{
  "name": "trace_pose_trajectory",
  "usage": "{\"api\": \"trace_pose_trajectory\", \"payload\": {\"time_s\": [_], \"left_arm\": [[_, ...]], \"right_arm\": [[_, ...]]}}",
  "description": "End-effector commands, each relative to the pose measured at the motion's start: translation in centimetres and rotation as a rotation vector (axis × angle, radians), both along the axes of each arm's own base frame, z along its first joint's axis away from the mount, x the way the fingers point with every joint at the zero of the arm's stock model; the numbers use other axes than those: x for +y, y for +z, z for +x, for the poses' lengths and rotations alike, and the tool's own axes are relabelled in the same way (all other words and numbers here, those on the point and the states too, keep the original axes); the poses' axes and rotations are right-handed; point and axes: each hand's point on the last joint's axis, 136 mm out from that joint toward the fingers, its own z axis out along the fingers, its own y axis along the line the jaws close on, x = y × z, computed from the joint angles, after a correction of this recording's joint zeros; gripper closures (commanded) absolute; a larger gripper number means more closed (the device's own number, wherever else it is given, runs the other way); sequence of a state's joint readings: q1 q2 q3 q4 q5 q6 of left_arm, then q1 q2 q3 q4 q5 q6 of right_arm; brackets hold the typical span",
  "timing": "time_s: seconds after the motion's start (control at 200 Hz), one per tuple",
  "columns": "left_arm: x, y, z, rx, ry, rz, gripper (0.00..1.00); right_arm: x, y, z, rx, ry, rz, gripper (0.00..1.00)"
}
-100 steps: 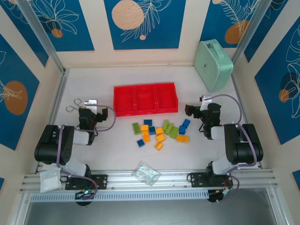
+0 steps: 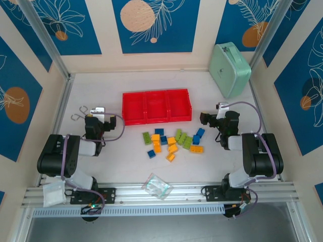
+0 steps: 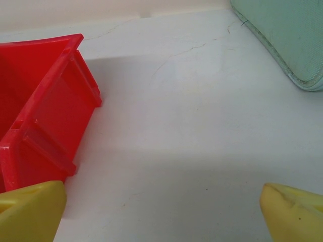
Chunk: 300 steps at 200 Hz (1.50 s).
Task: Sort the legos into containers by color
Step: Pick up the lego from the middle-right of the table.
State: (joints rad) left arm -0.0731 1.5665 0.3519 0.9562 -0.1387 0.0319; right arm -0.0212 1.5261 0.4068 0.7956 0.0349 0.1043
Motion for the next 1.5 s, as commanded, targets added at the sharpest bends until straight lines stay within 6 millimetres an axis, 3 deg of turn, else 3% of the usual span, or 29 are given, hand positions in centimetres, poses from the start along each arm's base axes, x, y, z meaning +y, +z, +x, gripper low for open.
{"api": "trace_pose_trajectory", "payload": {"time_s": [0.0,0.33,0.415,0.46,0.55,0.67,0.835,1.03,1.13,1.231,1.271,1.396,1.496], "left_arm": [[-0.5,0.6,0.5,-0.016,-0.022,-0.004,0.01],[-0.3,0.9,0.4,-0.022,-0.01,-0.006,0.01],[0.1,2.7,-0.2,-0.031,0.008,-0.001,0.01],[0.5,4.0,-0.6,-0.047,0.031,0.0,0.01],[1.4,6.2,-1.8,-0.052,0.102,-0.057,0.01],[-0.1,9.0,-3.1,-0.004,0.066,-0.209,0.01],[-3.2,10.8,-7.2,0.21,-0.009,-0.379,0.01],[-5.8,10.5,-14.3,0.396,-0.071,-0.549,0.01],[-6.0,10.7,-17.2,0.451,-0.094,-0.556,0.01],[-7.0,12.7,-18.4,0.454,-0.161,-0.574,0.01],[-7.1,13.3,-18.6,0.461,-0.182,-0.551,0.01],[-6.2,12.9,-19.4,0.53,-0.164,-0.444,0.01],[-7.8,12.4,-19.5,0.556,-0.255,-0.478,0.01]], "right_arm": [[0.2,0.8,0.4,-0.022,0.019,0.011,0.01],[-0.2,1.5,0.3,-0.041,-0.03,-0.008,0.01],[-1.6,3.3,-0.3,-0.018,-0.143,-0.024,0.01],[-3.2,4.0,-1.1,0.081,-0.274,0.067,0.01],[-3.4,5.9,-3.1,0.195,-0.348,0.206,0.01],[-1.9,8.6,-5.5,0.261,-0.341,0.413,0.01],[0.3,10.8,-8.3,0.414,-0.284,0.507,0.0],[0.9,9.2,-11.6,0.667,-0.385,0.551,0.02],[0.9,7.6,-12.0,0.721,-0.423,0.502,0.03],[1.9,5.9,-11.3,0.776,-0.388,0.472,0.08],[2.7,5.4,-10.8,0.783,-0.347,0.444,0.14],[3.4,3.8,-9.9,0.802,-0.347,0.359,0.18],[3.7,2.1,-9.4,0.866,-0.351,0.325,0.19]]}}
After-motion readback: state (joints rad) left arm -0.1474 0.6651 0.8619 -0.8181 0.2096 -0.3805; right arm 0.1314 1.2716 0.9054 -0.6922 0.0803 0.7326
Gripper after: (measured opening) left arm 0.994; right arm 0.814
